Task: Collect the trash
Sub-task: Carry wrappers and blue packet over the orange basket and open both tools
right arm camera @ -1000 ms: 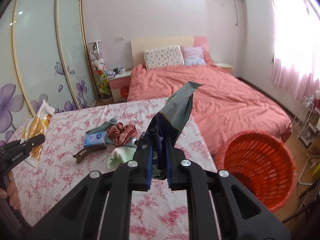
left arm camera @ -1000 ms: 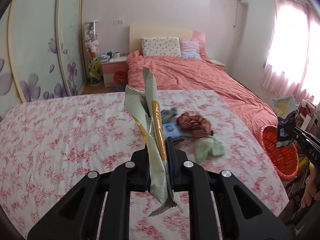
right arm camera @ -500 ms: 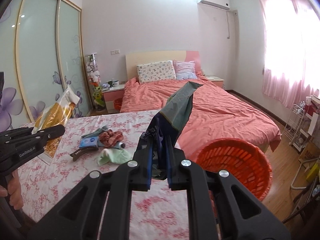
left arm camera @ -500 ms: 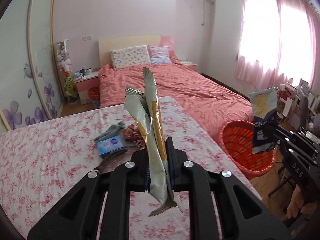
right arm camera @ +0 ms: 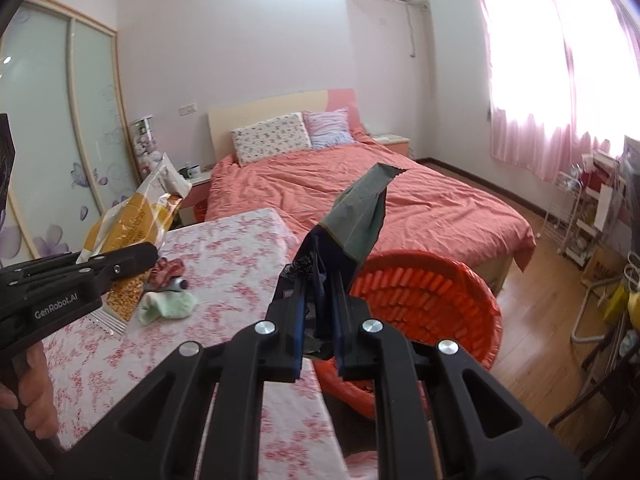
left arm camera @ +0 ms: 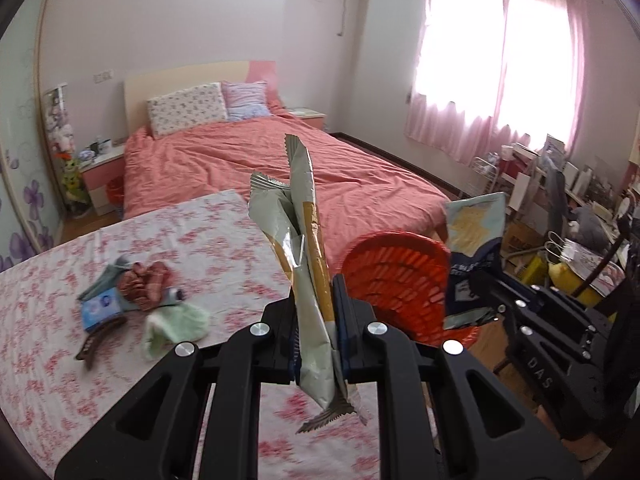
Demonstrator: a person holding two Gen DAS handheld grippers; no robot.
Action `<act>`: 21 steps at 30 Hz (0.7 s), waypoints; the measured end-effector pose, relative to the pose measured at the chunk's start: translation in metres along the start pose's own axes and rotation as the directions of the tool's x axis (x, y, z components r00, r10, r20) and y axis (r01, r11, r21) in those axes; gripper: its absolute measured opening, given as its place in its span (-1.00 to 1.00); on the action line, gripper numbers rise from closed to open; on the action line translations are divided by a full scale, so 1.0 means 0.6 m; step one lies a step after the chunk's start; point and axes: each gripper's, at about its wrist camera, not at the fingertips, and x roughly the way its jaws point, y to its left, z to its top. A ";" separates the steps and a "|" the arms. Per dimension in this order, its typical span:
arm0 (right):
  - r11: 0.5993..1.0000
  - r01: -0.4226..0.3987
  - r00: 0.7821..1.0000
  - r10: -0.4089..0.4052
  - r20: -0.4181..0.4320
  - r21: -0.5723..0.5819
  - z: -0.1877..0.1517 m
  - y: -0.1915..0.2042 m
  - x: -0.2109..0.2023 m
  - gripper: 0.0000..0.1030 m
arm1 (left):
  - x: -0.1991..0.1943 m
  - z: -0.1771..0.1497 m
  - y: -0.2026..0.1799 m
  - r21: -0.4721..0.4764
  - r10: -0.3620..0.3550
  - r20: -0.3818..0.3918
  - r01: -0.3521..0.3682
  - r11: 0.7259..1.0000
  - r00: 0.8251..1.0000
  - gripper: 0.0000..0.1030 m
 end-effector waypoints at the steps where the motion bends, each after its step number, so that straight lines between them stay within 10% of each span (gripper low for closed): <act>1: 1.000 0.006 1.000 -0.006 -0.006 0.013 -0.002 -0.014 0.004 -0.76 | 0.008 0.000 -0.009 0.005 -0.015 -0.004 0.015 1.000 1.000 -0.71; 13: 0.987 0.088 0.994 -0.079 -0.070 0.133 -0.021 -0.159 0.081 -0.74 | 0.153 -0.002 -0.136 0.078 -0.144 -0.132 0.155 0.985 0.981 -0.69; 21: 0.967 0.102 0.988 -0.071 -0.138 0.234 -0.029 -0.221 0.163 -0.27 | 0.218 -0.021 -0.134 0.055 -0.100 -0.218 0.114 0.992 0.971 -0.07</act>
